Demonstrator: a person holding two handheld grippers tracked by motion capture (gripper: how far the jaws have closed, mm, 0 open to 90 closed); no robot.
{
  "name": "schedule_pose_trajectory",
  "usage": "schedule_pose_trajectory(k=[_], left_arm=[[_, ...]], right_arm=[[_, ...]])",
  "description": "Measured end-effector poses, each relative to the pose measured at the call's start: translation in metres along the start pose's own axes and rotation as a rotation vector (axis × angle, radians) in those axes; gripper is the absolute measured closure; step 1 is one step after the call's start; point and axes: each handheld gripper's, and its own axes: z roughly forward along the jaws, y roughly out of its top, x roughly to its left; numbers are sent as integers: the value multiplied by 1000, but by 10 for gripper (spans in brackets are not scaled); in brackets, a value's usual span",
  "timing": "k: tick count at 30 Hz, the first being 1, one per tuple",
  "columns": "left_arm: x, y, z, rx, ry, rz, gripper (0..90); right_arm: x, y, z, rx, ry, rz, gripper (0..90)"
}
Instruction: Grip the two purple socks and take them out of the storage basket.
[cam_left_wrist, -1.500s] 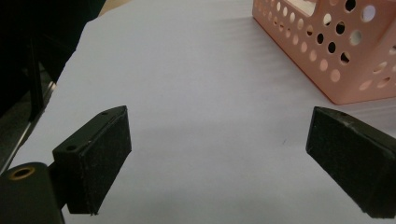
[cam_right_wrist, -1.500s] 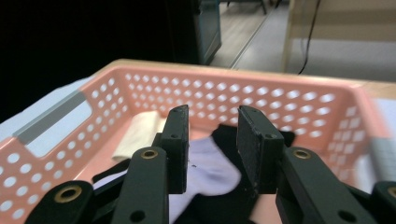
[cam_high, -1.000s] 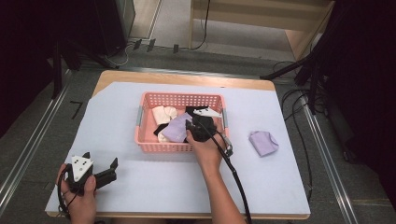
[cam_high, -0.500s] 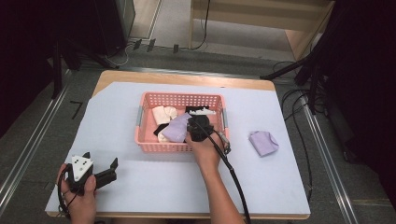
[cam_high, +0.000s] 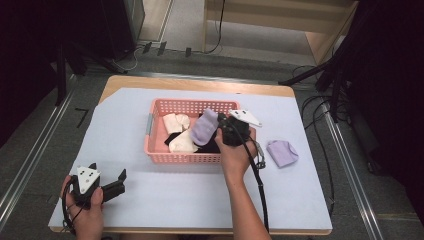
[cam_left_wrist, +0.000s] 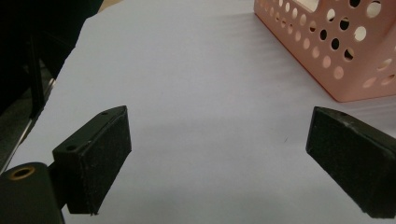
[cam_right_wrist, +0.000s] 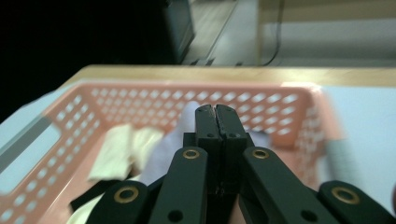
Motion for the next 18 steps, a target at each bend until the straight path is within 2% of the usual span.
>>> schedule_pose_trajectory(k=[2, 5, 11, 13, 15, 18], left_arm=[[-1, 0, 1, 0, 2, 8, 74], [-2, 0, 0, -2, 5, 10, 75], [-2, 0, 0, -5, 4, 14, 75], [-2, 0, 0, -6, 6, 16, 75], [-2, 0, 0, -7, 3, 15, 75], [-2, 0, 0, -3, 4, 15, 75]], right_arm=[[-2, -1, 0, 27, -4, -18, 895], [4, -11, 8, 117, 25, -44, 890], [20, -21, 22, 253, 124, -63, 851], [24, -23, 25, 277, 142, -69, 787], [26, -26, 29, 305, 162, -57, 677], [31, -31, 33, 323, 134, -102, 548]])
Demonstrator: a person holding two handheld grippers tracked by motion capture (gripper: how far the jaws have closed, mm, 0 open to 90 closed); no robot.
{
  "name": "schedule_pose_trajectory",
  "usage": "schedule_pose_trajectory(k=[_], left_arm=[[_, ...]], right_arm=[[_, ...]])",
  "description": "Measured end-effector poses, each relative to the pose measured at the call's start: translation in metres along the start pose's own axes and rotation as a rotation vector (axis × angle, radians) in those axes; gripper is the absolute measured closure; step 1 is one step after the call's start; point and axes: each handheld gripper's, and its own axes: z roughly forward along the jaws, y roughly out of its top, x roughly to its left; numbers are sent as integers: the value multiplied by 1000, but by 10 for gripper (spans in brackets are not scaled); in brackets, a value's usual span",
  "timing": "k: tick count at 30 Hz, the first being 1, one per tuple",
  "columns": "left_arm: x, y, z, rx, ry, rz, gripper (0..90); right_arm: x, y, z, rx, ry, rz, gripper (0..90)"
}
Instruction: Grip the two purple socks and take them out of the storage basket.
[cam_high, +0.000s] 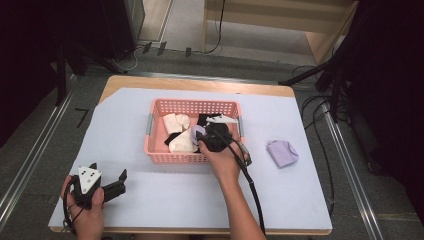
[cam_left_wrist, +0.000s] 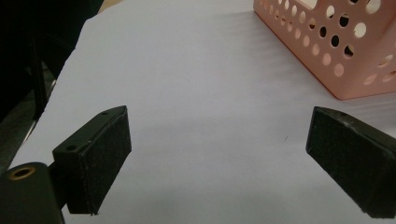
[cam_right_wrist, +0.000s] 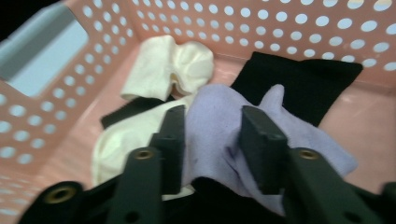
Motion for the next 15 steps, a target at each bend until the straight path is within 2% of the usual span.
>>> schedule_pose_trajectory(k=[3, 5, 7, 10, 11, 12, 15], left_arm=[[0, 0, 0, -2, -2, 1, 75], [0, 0, 0, 0, -2, 1, 75], [0, 0, 0, -2, -3, 1, 75], [0, 0, 1, 1, -3, 1, 75], [0, 0, 1, 3, -3, -1, 74], [0, 0, 1, 3, -4, -3, 75], [1, 0, 1, 5, -10, -7, 74]], right_arm=[[2, 0, 5, 22, 4, 29, 433], [3, 1, 8, 32, -22, 30, 431], [1, 1, 10, 54, -59, 30, 529], [-2, -2, 13, 95, -102, 15, 753], [-2, -3, 13, 97, -110, 9, 786], [-3, -4, 11, 76, -107, 16, 826], [-5, -2, 5, 35, -94, 41, 848]])
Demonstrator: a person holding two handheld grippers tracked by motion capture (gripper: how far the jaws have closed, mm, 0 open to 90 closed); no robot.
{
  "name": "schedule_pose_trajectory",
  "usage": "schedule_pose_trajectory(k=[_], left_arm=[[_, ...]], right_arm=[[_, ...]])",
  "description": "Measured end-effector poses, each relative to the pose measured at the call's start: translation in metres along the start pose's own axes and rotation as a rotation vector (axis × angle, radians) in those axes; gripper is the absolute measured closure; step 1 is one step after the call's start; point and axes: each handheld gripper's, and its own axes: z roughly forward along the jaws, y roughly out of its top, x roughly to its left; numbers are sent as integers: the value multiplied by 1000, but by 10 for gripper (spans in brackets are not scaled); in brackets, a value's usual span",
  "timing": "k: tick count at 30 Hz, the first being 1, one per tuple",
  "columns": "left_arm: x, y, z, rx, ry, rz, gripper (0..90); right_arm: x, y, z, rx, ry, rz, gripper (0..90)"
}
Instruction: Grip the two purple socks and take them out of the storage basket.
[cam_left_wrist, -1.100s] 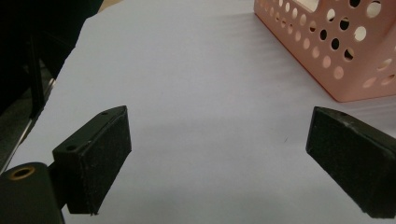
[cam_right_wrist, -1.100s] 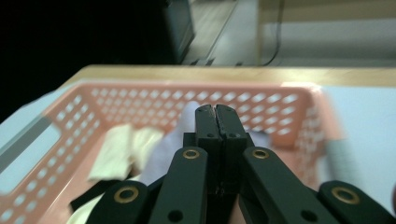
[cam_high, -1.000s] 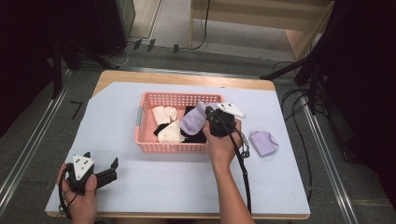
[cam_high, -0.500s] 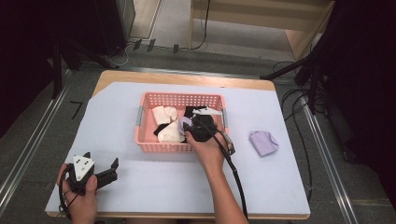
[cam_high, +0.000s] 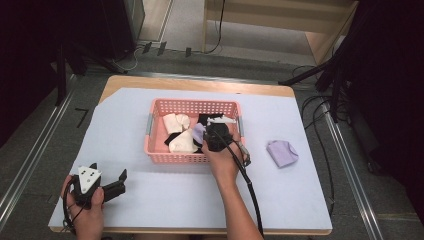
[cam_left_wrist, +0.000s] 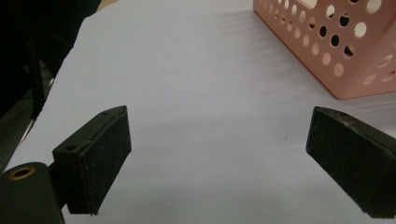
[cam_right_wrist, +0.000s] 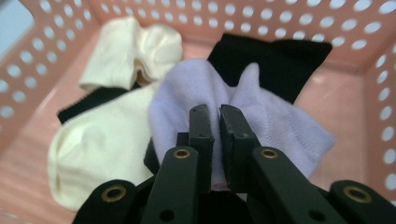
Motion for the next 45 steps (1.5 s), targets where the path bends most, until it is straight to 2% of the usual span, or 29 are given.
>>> schedule_pose_trajectory(k=[6, 9, 14, 16, 21, 28, 31, 34, 40, 45], left_arm=[[0, 0, 0, -2, 0, -3, 74], [0, 0, 0, 0, -1, -2, 74], [0, 0, 0, 1, 0, -1, 74], [0, 0, 0, -1, 2, -6, 74], [0, 0, 0, -4, 2, -6, 74], [0, 0, 0, -3, 4, -6, 74], [0, 0, 0, -1, 4, -5, 74], [0, 0, 0, -5, 5, -3, 74], [0, 0, 0, -7, 3, -6, 74], [0, 0, 0, -3, 2, -1, 74]], right_arm=[[-4, 1, -12, -87, 31, 9, 855], [-6, 0, -17, -148, 49, 10, 855], [-11, -1, -26, -229, 53, 7, 855], [-15, 0, -31, -278, 69, 2, 855], [-22, 0, -44, -406, 71, 1, 855], [-29, 1, -60, -534, 70, -30, 855], [-34, 2, -68, -578, 58, -33, 855], [-41, 3, -77, -613, 48, -16, 855], [-59, 3, -94, -659, 6, 6, 855], [-78, -1, -103, -667, -30, 35, 855]])
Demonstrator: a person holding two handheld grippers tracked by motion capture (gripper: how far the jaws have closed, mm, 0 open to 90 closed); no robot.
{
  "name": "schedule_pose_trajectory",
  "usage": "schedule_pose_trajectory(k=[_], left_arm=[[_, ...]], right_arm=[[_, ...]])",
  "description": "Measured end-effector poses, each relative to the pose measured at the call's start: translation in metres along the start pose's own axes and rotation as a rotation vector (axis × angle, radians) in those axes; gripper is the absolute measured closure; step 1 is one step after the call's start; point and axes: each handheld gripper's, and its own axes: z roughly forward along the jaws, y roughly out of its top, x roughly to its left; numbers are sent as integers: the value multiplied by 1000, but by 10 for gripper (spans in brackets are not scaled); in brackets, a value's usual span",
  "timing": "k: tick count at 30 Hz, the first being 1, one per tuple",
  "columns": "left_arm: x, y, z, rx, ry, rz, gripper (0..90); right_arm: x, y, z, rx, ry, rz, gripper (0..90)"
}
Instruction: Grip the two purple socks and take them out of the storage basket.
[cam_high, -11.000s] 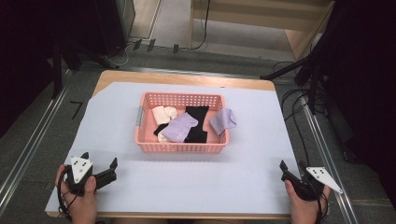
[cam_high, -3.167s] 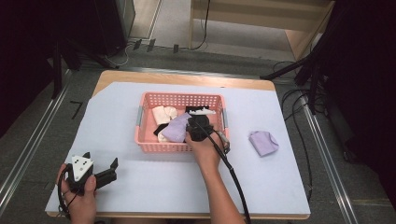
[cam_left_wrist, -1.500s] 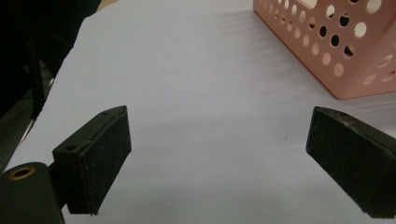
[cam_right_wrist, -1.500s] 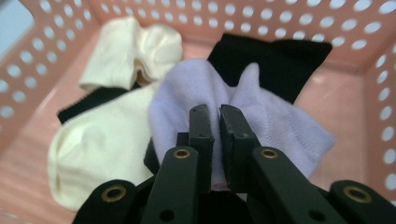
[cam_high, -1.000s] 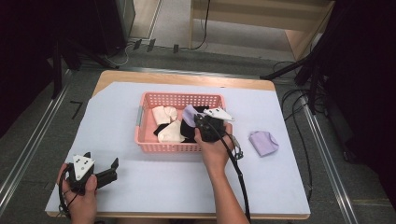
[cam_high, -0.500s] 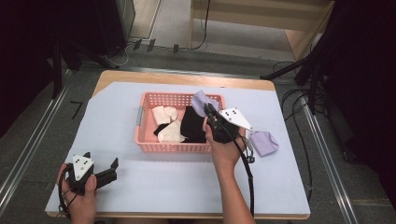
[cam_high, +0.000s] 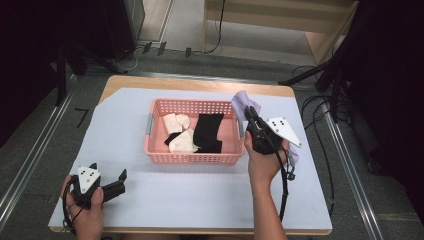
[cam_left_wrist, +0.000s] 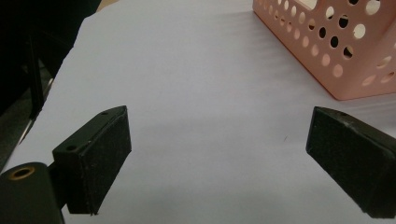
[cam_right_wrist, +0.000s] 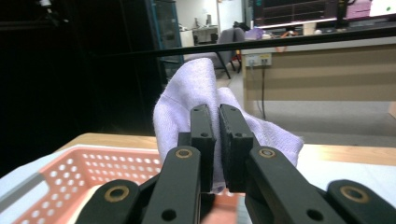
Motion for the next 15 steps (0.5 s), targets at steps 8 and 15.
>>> schedule_pose_trajectory(k=[8, 15], left_arm=[[0, 0, 0, -3, 2, -2, 74], [0, 0, -1, -5, 2, -3, 74]], right_arm=[[-30, -7, -13, 11, -68, 6, 855], [-59, -27, -20, 60, -142, 14, 854]])
